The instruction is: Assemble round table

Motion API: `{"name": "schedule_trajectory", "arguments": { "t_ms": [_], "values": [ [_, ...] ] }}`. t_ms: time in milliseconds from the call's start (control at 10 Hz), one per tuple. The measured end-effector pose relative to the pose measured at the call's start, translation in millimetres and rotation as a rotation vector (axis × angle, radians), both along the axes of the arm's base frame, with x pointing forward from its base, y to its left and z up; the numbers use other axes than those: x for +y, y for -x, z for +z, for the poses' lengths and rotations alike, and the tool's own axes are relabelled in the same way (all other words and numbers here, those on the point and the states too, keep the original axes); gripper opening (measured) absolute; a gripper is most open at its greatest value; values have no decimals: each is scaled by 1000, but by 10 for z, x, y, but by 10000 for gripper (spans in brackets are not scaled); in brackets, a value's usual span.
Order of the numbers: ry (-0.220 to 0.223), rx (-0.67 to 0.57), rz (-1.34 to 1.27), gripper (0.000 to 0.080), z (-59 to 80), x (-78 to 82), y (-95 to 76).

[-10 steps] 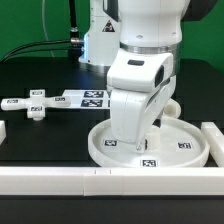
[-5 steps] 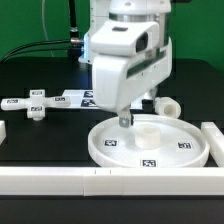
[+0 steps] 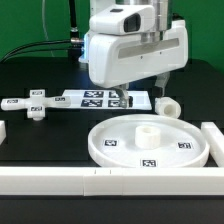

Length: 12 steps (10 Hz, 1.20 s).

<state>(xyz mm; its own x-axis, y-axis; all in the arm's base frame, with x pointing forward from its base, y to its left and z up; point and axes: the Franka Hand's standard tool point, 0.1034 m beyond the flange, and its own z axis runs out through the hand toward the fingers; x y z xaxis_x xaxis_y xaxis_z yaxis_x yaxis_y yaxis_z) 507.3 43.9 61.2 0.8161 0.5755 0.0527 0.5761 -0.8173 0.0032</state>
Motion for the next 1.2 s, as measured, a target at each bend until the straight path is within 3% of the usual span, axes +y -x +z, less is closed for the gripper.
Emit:
{"name": "schedule_trajectory", "arguments": {
  "t_ms": [400, 500, 600, 700, 900, 1200],
  "values": [
    [0, -5, 31, 649, 8, -16, -16],
    [-6, -22, -73, 649, 8, -41, 21],
    [-17, -39, -209, 649, 10, -18, 171],
    [-20, -12, -330, 649, -8, 73, 318],
    [-23, 14, -432, 649, -54, 356, 431],
    [-20, 48, -451, 649, -54, 369, 443]
  ]
}}
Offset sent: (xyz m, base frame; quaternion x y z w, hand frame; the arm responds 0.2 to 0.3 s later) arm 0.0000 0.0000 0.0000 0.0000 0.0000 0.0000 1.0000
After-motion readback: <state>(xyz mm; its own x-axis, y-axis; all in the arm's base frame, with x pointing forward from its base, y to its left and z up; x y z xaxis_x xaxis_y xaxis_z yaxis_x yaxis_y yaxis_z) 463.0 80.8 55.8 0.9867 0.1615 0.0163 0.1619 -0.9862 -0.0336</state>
